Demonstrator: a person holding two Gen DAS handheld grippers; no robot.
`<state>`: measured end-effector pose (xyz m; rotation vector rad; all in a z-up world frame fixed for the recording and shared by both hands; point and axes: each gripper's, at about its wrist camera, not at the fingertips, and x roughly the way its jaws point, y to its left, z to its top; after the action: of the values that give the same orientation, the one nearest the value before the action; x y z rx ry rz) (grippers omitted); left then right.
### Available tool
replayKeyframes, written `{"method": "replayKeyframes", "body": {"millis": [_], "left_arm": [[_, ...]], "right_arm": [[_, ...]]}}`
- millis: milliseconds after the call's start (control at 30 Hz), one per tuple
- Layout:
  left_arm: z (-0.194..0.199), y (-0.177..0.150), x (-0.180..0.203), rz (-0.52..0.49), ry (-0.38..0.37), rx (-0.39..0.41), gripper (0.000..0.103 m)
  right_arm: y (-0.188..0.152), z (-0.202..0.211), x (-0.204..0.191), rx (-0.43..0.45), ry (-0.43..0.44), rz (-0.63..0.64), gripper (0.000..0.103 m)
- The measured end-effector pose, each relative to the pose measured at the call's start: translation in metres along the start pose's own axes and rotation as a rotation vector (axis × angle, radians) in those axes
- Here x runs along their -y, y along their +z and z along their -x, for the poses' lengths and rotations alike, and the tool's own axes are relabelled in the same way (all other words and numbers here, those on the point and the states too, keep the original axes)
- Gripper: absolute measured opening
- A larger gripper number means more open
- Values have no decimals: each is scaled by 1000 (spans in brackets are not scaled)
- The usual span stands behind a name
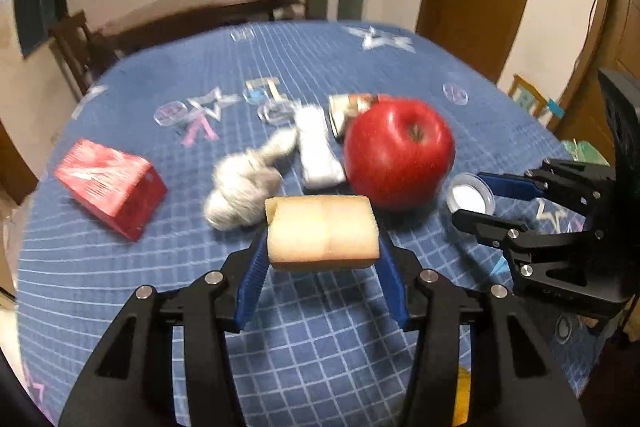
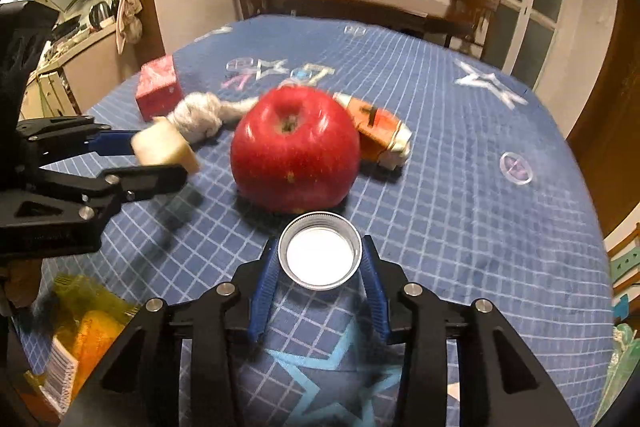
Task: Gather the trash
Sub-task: 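Lift the sponge and white lid and carry them over the green bin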
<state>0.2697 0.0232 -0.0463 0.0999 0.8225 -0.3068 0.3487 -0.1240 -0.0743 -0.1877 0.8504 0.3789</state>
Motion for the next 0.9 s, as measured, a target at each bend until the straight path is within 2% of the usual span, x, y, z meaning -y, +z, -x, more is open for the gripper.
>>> {"method": "replayKeyframes", "body": {"millis": [333, 467, 633, 900], "left_arm": [[67, -14, 34, 38, 99, 249, 49], [89, -24, 49, 44, 127, 337, 49], [114, -40, 61, 91, 158, 470, 50], [128, -62, 84, 82, 168, 559, 50]], "right_arm": [[-10, 80, -1, 233, -61, -92, 42], [-27, 110, -9, 324, -85, -113, 42], [-60, 146, -18, 465, -164, -126, 42], [-97, 178, -22, 577, -201, -145, 42]]}}
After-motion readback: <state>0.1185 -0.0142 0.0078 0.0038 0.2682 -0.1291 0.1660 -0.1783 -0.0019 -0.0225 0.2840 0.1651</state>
